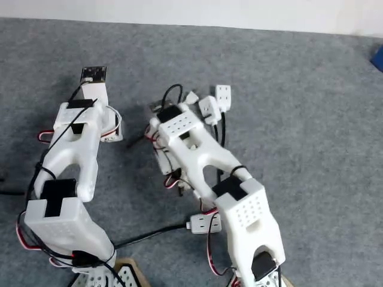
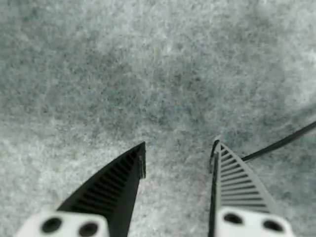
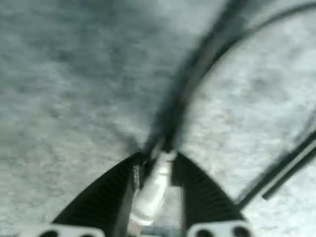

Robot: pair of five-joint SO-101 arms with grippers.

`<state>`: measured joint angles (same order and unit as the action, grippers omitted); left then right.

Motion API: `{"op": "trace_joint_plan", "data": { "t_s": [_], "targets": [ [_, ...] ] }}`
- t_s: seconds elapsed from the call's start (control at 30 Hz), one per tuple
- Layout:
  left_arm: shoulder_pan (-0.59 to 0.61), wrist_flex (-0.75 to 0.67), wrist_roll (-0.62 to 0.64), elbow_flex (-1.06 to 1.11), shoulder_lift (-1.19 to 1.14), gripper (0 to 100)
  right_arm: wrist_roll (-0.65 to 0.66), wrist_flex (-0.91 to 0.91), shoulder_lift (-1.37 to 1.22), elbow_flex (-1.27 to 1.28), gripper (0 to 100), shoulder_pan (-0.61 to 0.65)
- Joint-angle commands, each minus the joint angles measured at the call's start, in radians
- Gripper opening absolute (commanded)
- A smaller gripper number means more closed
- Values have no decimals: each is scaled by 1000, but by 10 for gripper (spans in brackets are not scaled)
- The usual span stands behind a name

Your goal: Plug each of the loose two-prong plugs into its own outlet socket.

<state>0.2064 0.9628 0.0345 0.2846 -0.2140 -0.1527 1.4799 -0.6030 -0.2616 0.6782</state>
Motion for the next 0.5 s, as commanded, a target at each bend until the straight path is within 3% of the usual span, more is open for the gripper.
{"op": "trace_joint_plan", "data": {
  "t_s": [0.0, 0.27, 0.47],
  "targets": [
    [-1, -9, 3, -4, 18, 225, 9, 36, 81, -38, 19, -25],
    [-1, -9, 3, -4, 18, 225, 14, 54, 156, -38, 22, -93],
    [-1, -11, 3, -4, 18, 225, 152, 54, 209, -39, 29, -160]
  ]
}}
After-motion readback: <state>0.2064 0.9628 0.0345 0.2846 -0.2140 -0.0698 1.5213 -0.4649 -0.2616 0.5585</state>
